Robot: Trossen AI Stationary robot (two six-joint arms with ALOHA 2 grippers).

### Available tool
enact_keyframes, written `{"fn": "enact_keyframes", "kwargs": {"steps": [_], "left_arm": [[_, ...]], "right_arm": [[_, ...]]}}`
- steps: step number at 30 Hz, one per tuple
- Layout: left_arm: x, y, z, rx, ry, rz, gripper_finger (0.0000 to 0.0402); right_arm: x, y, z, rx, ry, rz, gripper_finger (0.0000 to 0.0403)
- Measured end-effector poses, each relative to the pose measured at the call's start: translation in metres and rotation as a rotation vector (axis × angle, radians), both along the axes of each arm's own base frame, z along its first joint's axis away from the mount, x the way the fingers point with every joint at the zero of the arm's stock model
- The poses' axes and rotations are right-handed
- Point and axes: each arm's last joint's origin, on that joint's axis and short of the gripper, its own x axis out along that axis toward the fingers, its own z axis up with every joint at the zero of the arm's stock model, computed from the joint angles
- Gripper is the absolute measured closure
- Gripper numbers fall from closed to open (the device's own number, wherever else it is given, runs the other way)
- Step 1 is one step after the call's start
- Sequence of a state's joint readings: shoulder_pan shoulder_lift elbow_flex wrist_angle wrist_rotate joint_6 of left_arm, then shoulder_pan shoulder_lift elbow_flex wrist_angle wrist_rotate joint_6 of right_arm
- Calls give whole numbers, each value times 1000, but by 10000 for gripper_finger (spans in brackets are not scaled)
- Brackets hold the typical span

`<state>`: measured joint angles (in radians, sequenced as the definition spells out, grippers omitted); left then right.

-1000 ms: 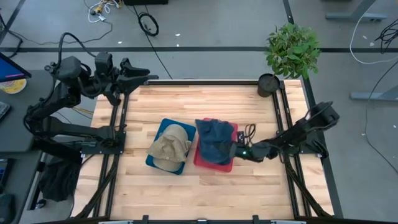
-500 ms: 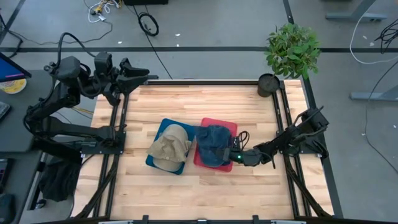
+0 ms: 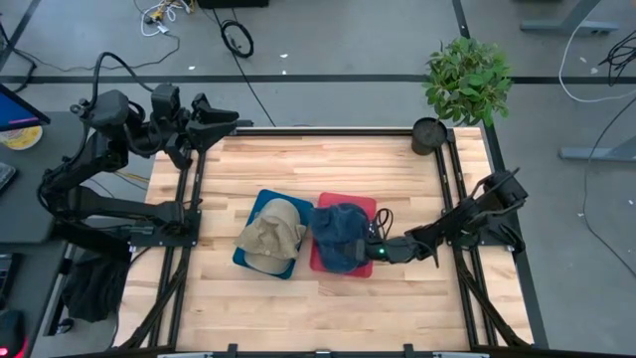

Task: Pick & Place hat
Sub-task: Put the blue cap into the red bin

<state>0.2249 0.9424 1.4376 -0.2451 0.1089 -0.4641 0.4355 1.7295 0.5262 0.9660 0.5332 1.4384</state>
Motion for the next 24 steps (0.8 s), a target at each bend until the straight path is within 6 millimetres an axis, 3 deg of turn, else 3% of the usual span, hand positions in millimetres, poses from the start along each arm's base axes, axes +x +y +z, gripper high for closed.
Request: {"fn": "enact_keyframes", "kwargs": {"steps": [5, 10, 16, 24], "left_arm": [[0, 0, 0, -9, -1, -2, 225], [0, 0, 0, -22, -2, -6, 225], [0, 0, 0, -22, -2, -6, 225], [0, 0, 0, -28, -3, -7, 225]], "right_arm": [[-4, 0, 11, 15, 26, 59, 218], [-14, -4, 24, 30, 106, 101, 178], [-29, -15, 51, -18, 117, 96, 168], [-58, -28, 66, -24, 257, 110, 167]]}}
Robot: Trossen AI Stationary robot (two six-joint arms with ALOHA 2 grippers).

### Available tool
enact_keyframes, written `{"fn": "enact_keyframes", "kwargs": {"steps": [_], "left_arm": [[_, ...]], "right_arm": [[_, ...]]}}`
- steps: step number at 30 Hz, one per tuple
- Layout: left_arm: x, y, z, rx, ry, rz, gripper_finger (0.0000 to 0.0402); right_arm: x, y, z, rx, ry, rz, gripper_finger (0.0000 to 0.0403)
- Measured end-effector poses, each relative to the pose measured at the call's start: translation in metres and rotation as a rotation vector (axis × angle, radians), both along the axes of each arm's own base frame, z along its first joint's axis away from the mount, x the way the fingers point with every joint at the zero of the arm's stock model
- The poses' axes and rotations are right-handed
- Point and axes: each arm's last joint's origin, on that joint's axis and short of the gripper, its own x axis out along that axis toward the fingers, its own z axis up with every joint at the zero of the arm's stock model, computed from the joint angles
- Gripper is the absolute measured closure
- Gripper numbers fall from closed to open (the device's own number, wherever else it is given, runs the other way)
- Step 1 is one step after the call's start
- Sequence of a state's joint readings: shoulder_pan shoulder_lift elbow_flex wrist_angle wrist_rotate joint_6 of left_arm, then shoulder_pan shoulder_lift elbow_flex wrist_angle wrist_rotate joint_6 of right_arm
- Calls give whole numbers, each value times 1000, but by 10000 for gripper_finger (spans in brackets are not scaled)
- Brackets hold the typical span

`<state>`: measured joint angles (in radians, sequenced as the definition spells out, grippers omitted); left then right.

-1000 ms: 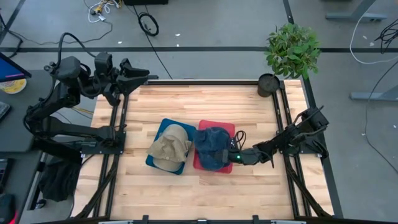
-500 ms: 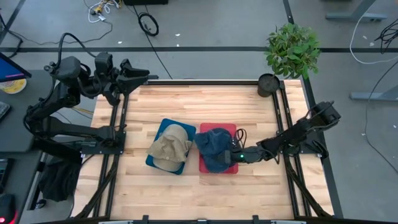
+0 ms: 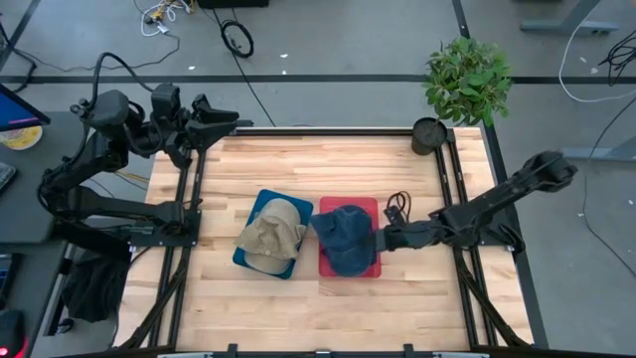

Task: Pick & Place hat
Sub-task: Put the blue cap into the red bin

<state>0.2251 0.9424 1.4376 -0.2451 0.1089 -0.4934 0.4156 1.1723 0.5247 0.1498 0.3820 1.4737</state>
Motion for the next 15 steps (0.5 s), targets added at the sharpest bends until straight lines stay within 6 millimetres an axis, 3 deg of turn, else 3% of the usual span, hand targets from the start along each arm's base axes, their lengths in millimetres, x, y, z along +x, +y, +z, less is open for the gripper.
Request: {"fn": "enact_keyframes", "kwargs": {"steps": [8, 15], "left_arm": [[0, 0, 0, 2, 0, 0, 225], [0, 0, 0, 4, 0, 1, 225]], "right_arm": [[-22, -10, 25, 12, -59, -24, 184], [-29, -16, 38, -71, -129, -49, 234]]}}
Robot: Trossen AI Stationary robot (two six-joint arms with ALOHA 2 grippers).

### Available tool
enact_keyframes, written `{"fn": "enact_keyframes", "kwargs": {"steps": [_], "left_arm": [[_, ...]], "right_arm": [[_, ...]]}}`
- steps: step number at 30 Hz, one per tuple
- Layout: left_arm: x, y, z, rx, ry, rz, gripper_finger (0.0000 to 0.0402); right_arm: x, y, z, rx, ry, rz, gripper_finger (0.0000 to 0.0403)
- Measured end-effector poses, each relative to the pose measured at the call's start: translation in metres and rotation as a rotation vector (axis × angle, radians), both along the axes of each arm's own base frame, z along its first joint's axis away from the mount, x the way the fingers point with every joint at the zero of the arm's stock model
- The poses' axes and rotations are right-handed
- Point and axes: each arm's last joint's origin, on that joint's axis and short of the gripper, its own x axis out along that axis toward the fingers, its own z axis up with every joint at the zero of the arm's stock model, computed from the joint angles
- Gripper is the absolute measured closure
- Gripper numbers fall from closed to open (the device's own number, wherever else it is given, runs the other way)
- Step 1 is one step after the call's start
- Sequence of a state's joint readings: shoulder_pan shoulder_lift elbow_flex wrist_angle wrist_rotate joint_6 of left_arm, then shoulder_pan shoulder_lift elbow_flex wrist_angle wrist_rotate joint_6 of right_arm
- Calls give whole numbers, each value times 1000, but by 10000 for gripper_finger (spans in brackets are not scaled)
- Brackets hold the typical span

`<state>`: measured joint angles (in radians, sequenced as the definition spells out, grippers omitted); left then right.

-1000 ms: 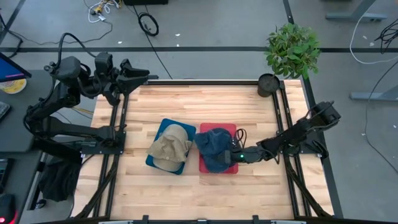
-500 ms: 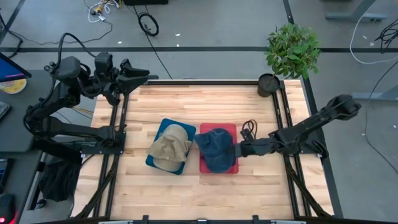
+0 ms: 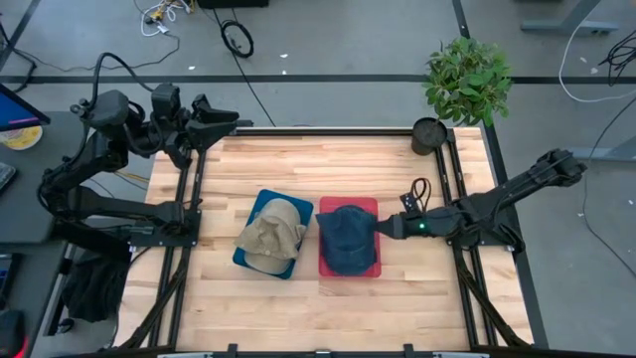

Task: Pick & Place hat
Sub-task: Put the blue cap into the red bin, then return to Home Position

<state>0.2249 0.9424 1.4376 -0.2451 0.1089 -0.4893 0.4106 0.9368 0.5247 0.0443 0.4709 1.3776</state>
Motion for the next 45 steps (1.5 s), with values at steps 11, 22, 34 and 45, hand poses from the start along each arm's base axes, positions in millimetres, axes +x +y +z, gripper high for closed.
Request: {"fn": "enact_keyframes", "kwargs": {"steps": [11, 22, 34, 45], "left_arm": [[0, 0, 0, 1, 0, 15, 225], [0, 1, 0, 10, 1, 19, 225], [0, 0, 0, 9, 1, 15, 225], [-14, -3, 0, 10, 11, 12, 225]], "right_arm": [[14, -11, 6, -241, -68, 162, 389], [44, -28, -44, -188, 198, 320, 400], [57, -42, -85, -44, 409, 330, 402], [64, -44, -51, -32, 123, 297, 403]]}}
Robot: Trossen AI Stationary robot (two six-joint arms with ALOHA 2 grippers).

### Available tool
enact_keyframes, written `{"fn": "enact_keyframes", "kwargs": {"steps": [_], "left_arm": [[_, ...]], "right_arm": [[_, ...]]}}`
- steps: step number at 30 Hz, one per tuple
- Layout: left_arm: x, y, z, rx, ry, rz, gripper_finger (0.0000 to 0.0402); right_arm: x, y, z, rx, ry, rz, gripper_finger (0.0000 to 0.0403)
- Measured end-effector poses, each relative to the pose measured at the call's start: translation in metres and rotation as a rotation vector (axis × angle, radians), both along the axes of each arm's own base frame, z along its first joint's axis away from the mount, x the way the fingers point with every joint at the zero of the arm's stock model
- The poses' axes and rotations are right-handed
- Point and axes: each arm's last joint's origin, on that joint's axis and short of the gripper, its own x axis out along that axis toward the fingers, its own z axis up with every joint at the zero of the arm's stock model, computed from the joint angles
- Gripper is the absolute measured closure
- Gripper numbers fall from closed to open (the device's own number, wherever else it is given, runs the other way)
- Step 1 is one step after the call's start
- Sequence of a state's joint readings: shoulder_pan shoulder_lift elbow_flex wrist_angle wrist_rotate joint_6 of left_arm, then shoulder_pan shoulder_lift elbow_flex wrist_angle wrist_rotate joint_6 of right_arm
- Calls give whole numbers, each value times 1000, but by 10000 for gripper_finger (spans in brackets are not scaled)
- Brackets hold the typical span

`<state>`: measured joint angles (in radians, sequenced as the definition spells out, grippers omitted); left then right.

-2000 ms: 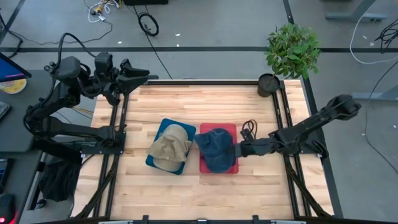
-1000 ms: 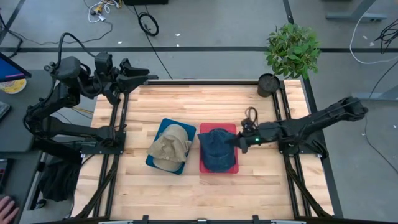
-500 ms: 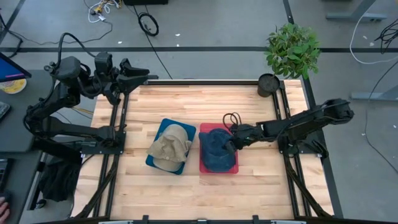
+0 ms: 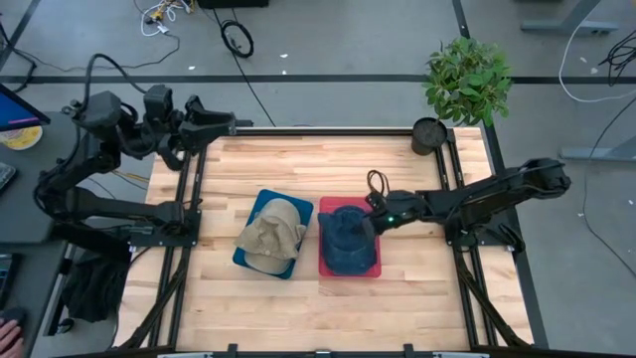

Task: Pick & Place hat
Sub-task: Return to Home Position

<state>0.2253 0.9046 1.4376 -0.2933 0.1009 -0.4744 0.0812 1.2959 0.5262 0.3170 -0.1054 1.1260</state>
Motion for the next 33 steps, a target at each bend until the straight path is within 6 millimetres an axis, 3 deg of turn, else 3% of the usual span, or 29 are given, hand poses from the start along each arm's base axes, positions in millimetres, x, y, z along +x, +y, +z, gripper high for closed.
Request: {"fn": "enact_keyframes", "kwargs": {"steps": [9, 19, 23, 29, 33], "left_arm": [[-25, -6, 7, 50, -60, 11, 225], [-27, -6, 7, 82, -60, 14, 225], [-23, -6, -1, 147, 26, -5, 225], [-21, -10, -7, 297, 87, -132, 225], [-22, -11, -10, 302, 119, -158, 225]], "right_arm": [[1, -12, 27, -24, -219, -150, 388], [2, -14, 30, -42, -252, -148, 372], [2, -21, 32, -177, -276, -162, 371], [2, -21, 61, -483, -623, 15, 371], [-6, -21, 75, -623, -717, 28, 371]]}}
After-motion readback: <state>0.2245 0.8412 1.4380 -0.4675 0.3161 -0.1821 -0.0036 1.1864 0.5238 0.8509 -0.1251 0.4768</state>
